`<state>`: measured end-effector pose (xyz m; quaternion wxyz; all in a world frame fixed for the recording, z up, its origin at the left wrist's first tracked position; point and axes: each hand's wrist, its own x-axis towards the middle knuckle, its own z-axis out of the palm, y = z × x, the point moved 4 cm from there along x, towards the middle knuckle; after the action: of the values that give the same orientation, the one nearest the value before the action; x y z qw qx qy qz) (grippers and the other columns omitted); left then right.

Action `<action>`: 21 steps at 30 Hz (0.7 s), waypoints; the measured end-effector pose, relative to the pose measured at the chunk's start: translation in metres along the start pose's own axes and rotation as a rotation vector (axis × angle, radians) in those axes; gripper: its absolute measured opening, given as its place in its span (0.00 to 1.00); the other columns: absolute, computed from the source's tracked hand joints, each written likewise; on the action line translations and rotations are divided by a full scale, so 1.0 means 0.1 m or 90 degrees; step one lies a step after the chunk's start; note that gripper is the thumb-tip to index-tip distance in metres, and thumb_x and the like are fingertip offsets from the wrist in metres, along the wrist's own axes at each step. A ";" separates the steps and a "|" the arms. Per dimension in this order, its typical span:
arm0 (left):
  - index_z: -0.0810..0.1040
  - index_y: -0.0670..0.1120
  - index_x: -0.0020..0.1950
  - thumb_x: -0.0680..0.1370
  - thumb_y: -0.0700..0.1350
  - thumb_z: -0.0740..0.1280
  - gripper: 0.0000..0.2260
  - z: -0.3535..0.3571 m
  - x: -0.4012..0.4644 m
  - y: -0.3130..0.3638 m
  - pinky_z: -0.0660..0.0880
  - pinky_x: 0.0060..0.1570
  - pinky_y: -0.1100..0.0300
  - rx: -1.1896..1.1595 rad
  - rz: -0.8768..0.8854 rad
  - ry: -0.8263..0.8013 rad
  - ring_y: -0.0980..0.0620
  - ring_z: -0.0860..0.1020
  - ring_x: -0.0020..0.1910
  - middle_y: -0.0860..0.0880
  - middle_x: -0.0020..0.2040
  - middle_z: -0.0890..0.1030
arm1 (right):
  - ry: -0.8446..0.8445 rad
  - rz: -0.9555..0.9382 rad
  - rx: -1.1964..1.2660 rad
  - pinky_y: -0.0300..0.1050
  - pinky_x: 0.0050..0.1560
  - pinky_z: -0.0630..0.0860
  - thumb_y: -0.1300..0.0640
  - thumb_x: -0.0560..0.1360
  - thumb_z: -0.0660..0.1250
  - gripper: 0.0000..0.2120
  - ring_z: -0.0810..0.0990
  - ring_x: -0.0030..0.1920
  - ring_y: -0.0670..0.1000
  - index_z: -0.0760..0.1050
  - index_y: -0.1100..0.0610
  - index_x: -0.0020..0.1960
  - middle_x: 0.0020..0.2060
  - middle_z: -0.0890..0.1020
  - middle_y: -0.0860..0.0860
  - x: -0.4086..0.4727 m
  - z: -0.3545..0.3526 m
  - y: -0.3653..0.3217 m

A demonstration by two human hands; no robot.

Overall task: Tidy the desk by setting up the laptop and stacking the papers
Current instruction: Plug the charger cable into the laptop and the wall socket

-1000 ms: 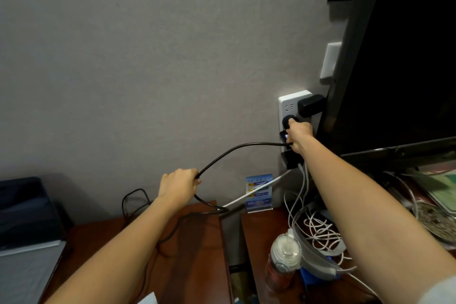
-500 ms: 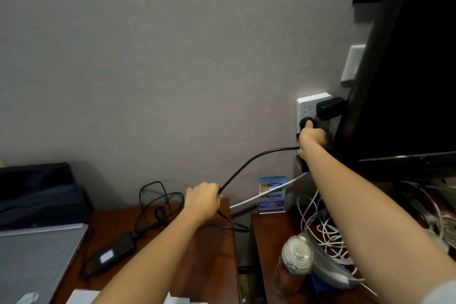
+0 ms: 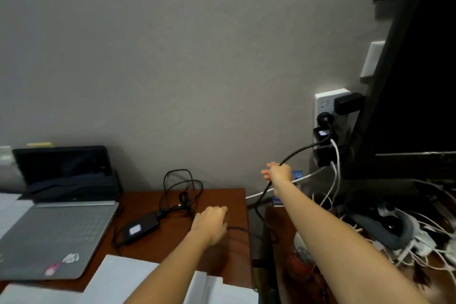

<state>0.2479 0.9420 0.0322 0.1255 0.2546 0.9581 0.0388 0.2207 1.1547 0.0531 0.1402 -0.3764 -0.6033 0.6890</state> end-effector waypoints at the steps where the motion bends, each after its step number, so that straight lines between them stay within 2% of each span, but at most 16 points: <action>1: 0.73 0.46 0.58 0.78 0.44 0.58 0.11 0.04 -0.09 -0.13 0.74 0.55 0.48 -0.009 -0.010 -0.001 0.41 0.74 0.59 0.44 0.60 0.77 | -0.020 0.005 -0.046 0.45 0.35 0.71 0.63 0.80 0.56 0.14 0.76 0.28 0.51 0.68 0.57 0.36 0.35 0.78 0.57 -0.06 0.04 0.11; 3: 0.74 0.47 0.58 0.78 0.43 0.58 0.11 0.16 -0.30 -0.46 0.74 0.55 0.49 -0.019 -0.053 -0.010 0.43 0.74 0.59 0.46 0.59 0.77 | -0.045 0.016 -0.146 0.51 0.46 0.76 0.63 0.78 0.58 0.11 0.80 0.41 0.58 0.70 0.57 0.38 0.42 0.81 0.61 -0.19 0.10 0.31; 5: 0.74 0.47 0.58 0.78 0.43 0.57 0.11 0.30 -0.55 -0.83 0.73 0.56 0.50 -0.016 -0.119 -0.020 0.44 0.74 0.59 0.46 0.59 0.76 | -0.061 0.023 -0.209 0.53 0.53 0.76 0.62 0.77 0.61 0.08 0.79 0.50 0.61 0.72 0.58 0.39 0.47 0.81 0.63 -0.33 0.17 0.49; 6: 0.74 0.47 0.58 0.79 0.43 0.57 0.10 0.37 -0.69 -1.01 0.73 0.56 0.50 -0.011 -0.150 -0.027 0.45 0.74 0.58 0.46 0.59 0.76 | -0.076 0.029 -0.234 0.53 0.54 0.75 0.61 0.77 0.62 0.05 0.79 0.52 0.61 0.75 0.61 0.43 0.50 0.80 0.63 -0.41 0.21 0.58; 7: 0.73 0.47 0.58 0.79 0.42 0.57 0.11 0.43 -0.83 -1.17 0.73 0.57 0.51 -0.006 -0.177 -0.036 0.45 0.74 0.59 0.46 0.59 0.76 | -0.090 0.037 -0.265 0.53 0.56 0.74 0.59 0.76 0.64 0.08 0.78 0.56 0.62 0.76 0.64 0.51 0.54 0.79 0.63 -0.50 0.25 0.66; 9: 0.73 0.47 0.61 0.80 0.43 0.57 0.11 0.54 -1.07 -1.41 0.72 0.59 0.52 -0.003 -0.216 -0.047 0.46 0.74 0.61 0.46 0.61 0.75 | -0.116 0.049 -0.330 0.53 0.63 0.73 0.56 0.76 0.66 0.20 0.74 0.63 0.62 0.70 0.65 0.64 0.62 0.76 0.62 -0.68 0.35 0.82; 14: 0.71 0.48 0.65 0.80 0.45 0.59 0.14 0.67 -1.38 -1.72 0.70 0.63 0.52 -0.013 -0.248 -0.075 0.47 0.71 0.64 0.46 0.64 0.73 | -0.153 0.013 -0.414 0.55 0.70 0.65 0.54 0.76 0.67 0.39 0.67 0.70 0.62 0.48 0.62 0.77 0.72 0.67 0.61 -1.04 0.65 1.10; 16: 0.70 0.49 0.65 0.79 0.45 0.61 0.15 0.73 -1.44 -1.78 0.69 0.62 0.52 -0.010 -0.263 -0.090 0.48 0.71 0.64 0.47 0.63 0.72 | -0.144 -0.021 -0.508 0.61 0.72 0.60 0.51 0.77 0.65 0.42 0.65 0.72 0.63 0.40 0.60 0.78 0.74 0.64 0.59 -1.18 0.74 1.15; 18: 0.69 0.51 0.64 0.77 0.47 0.62 0.16 0.86 -1.52 -1.83 0.69 0.60 0.52 -0.004 -0.275 -0.087 0.48 0.70 0.63 0.49 0.63 0.72 | -0.100 -0.055 -0.607 0.68 0.72 0.52 0.47 0.79 0.61 0.40 0.60 0.74 0.62 0.38 0.59 0.78 0.76 0.60 0.58 -1.36 0.74 1.19; 21: 0.65 0.53 0.68 0.76 0.52 0.58 0.20 1.14 -1.72 -2.02 0.66 0.60 0.49 0.002 -0.311 -0.049 0.48 0.65 0.67 0.50 0.67 0.68 | -0.065 -0.162 -0.769 0.76 0.68 0.45 0.39 0.80 0.51 0.36 0.46 0.78 0.58 0.37 0.53 0.78 0.78 0.50 0.57 -1.66 0.71 1.41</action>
<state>0.3258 0.6827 -0.0681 0.1672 0.0171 0.9858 -0.0042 0.3212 0.9630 -0.0215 -0.0455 -0.2809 -0.9328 0.2210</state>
